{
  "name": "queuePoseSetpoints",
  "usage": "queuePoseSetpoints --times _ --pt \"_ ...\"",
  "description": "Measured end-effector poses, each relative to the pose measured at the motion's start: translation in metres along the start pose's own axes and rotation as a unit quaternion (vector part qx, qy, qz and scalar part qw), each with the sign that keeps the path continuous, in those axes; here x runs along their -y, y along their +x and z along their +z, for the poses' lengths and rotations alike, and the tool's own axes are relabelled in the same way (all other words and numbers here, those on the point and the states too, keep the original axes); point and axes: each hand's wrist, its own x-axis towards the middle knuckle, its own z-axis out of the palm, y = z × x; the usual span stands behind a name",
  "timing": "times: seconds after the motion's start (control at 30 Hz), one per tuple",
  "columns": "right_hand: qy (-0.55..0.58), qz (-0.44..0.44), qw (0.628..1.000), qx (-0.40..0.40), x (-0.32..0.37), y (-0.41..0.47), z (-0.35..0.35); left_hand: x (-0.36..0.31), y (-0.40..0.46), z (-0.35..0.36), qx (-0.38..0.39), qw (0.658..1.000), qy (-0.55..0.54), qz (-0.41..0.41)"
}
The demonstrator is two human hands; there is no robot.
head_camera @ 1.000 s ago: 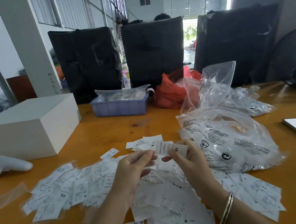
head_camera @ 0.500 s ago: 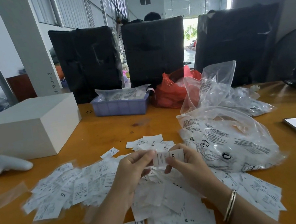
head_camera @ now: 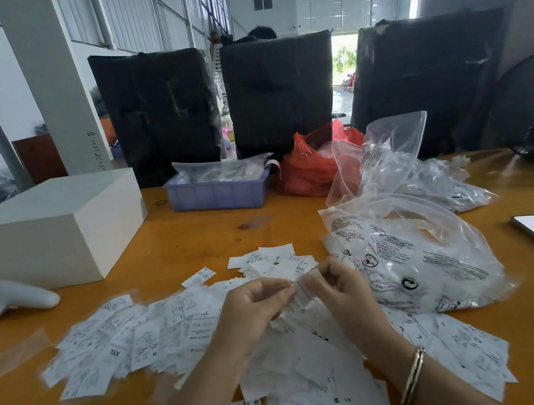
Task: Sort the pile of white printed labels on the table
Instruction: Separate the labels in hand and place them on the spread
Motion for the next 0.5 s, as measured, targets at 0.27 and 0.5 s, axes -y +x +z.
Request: queuePoseSetpoints --times 0.27,0.5 --pt "0.121 0.043 0.991 -0.024 0.0011 -0.0023 0.0057 -0.0004 0.0033 -0.0041 -0.007 1.0 -0.017 0.015" --pt "0.034 0.012 0.999 0.019 0.0068 -0.0057 0.0074 0.0003 0.0031 -0.0061 0.015 0.998 0.045 0.053"
